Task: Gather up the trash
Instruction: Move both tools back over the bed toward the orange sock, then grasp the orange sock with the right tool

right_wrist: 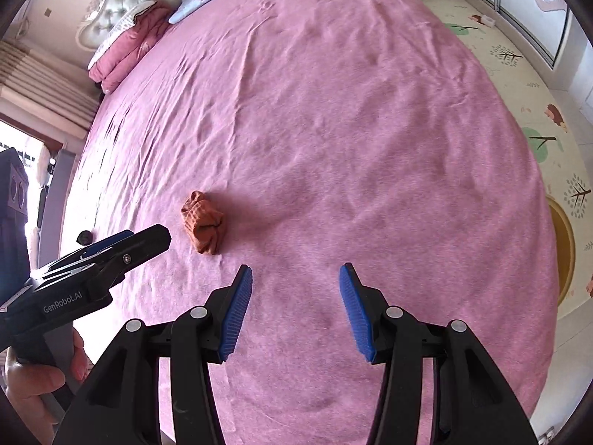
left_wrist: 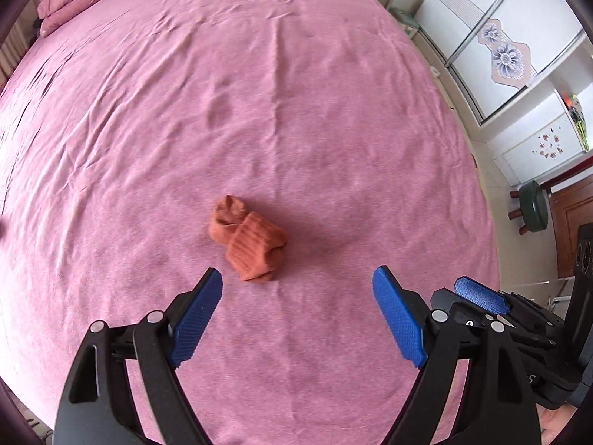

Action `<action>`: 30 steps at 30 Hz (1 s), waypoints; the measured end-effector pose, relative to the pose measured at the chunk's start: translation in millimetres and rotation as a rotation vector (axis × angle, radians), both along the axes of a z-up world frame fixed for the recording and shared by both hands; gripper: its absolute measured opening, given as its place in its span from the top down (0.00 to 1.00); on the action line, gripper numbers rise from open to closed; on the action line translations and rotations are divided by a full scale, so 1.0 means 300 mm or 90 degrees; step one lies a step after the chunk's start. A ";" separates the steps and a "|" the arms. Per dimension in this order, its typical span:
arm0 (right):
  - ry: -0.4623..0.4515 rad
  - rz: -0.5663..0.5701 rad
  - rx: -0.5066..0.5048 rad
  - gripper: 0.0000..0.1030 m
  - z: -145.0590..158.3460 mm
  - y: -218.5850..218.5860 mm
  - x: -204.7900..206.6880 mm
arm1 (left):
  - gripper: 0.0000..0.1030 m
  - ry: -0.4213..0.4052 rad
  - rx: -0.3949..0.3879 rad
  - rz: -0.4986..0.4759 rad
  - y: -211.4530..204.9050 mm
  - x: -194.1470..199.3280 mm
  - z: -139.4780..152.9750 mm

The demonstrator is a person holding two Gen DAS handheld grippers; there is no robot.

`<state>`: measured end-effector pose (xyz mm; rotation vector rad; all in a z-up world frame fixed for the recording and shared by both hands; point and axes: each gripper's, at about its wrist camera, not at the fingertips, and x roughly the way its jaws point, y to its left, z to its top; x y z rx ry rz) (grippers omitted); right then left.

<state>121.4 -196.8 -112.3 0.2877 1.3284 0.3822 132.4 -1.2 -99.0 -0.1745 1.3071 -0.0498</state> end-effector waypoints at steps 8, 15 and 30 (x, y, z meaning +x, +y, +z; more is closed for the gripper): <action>0.005 0.062 -0.015 0.52 -0.076 0.279 0.052 | 0.20 0.021 -0.019 0.092 0.303 -0.052 -0.081; 0.003 0.078 -0.048 0.48 -0.153 0.441 0.116 | 0.20 0.032 -0.032 0.127 0.461 -0.072 -0.143; -0.030 0.148 -0.081 0.71 -0.146 0.679 0.130 | 0.20 0.003 -0.073 0.198 0.673 -0.040 -0.165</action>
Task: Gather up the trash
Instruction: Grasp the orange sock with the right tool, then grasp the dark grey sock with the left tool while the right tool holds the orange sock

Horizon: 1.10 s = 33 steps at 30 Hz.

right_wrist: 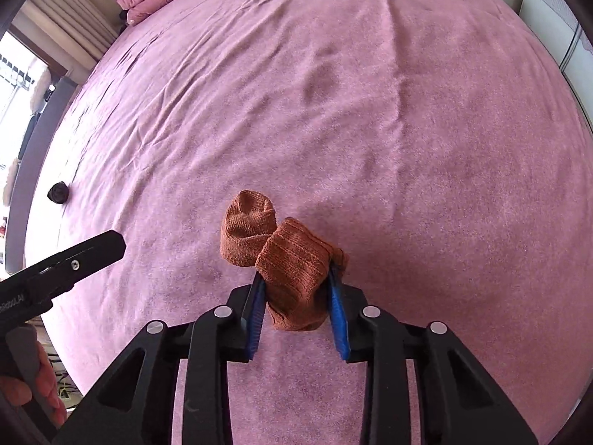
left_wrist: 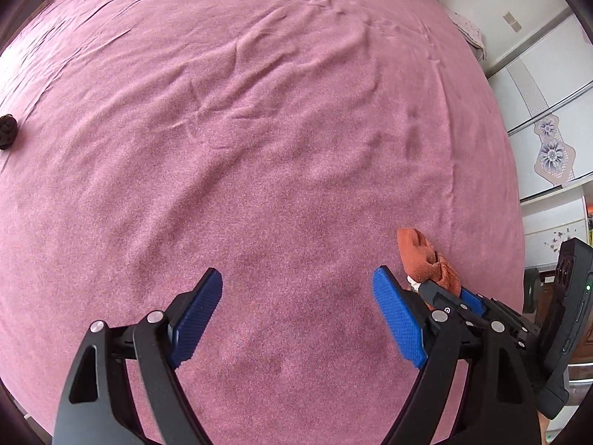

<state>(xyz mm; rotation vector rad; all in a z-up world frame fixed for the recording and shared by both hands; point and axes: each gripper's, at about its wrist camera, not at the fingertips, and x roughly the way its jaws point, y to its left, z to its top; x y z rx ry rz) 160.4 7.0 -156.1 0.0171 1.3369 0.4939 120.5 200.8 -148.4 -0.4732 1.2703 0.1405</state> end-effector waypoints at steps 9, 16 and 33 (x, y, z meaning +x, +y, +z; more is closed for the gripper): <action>-0.002 0.089 0.045 0.71 0.088 0.365 -0.045 | 0.20 -0.018 0.019 0.097 0.332 -0.078 0.050; 0.013 0.133 0.091 0.71 0.098 0.694 -0.092 | 0.20 -0.022 0.044 0.180 0.641 -0.179 0.059; 0.032 0.203 0.096 0.71 0.024 1.258 -0.072 | 0.20 -0.018 0.086 0.283 1.314 -0.159 -0.033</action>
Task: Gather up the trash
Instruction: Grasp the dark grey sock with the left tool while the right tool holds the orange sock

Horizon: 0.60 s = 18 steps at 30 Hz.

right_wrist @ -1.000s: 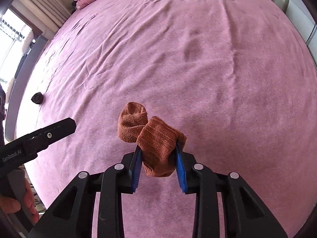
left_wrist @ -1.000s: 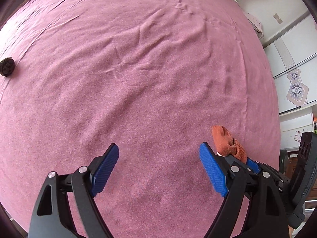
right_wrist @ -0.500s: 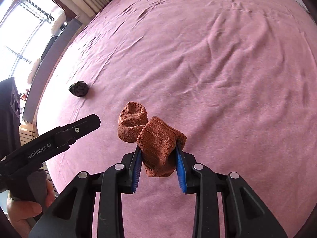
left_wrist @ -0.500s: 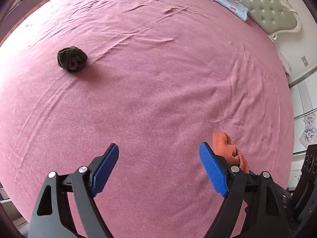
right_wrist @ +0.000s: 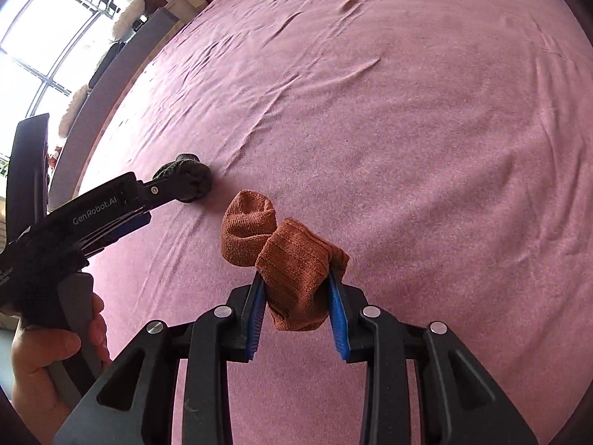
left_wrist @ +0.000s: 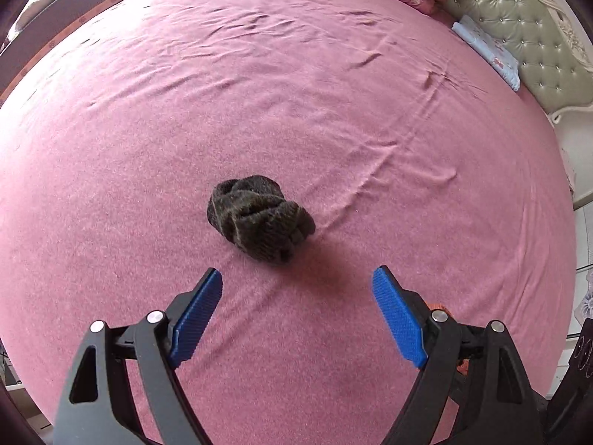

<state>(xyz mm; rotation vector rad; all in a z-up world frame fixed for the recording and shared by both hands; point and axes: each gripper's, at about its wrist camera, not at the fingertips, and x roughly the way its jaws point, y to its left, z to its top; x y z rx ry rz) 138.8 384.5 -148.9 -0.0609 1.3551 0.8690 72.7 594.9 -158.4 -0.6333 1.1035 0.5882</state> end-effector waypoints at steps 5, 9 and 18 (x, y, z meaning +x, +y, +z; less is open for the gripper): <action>-0.002 0.004 -0.001 0.70 -0.026 0.057 0.046 | 0.20 0.005 0.010 0.005 0.090 0.061 -0.058; -0.002 -0.004 -0.004 0.70 -0.047 0.068 0.072 | 0.36 0.014 0.005 -0.013 0.106 0.105 -0.109; 0.008 -0.019 -0.015 0.70 -0.060 0.004 0.055 | 0.52 0.013 0.012 -0.019 0.096 0.086 -0.107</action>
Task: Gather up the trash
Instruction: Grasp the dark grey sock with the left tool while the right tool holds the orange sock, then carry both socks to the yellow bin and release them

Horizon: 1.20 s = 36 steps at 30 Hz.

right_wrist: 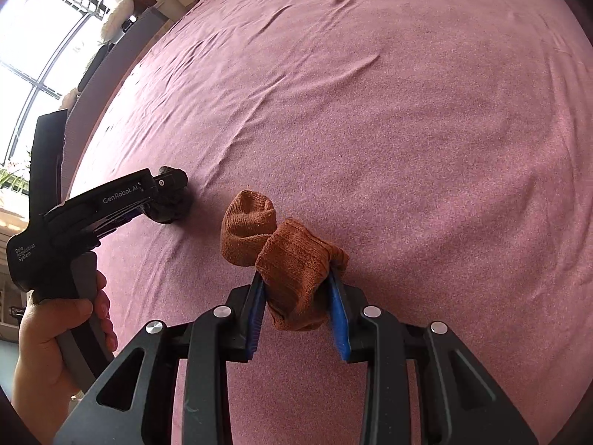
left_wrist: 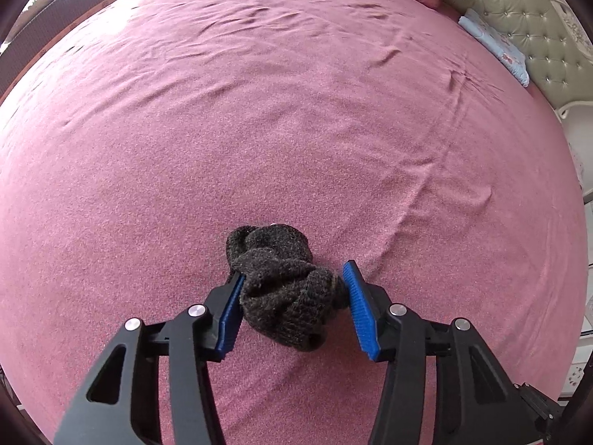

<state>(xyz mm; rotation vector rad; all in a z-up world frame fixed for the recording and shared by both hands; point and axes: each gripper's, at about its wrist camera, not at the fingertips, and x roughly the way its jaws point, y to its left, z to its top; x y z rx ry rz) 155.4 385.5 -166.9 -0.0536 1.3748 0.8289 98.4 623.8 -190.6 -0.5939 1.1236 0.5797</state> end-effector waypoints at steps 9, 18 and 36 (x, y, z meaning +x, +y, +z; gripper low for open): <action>-0.008 -0.039 0.008 0.70 0.102 -0.185 -0.054 | 0.54 -0.041 -0.013 -0.063 -0.204 -0.036 0.139; -0.042 -0.109 0.018 0.70 0.261 -0.554 -0.122 | 0.54 -0.060 -0.038 -0.157 -0.616 -0.062 0.274; -0.067 -0.267 0.030 0.70 0.421 -1.454 -0.288 | 0.54 -0.061 -0.054 -0.374 -1.603 -0.103 0.452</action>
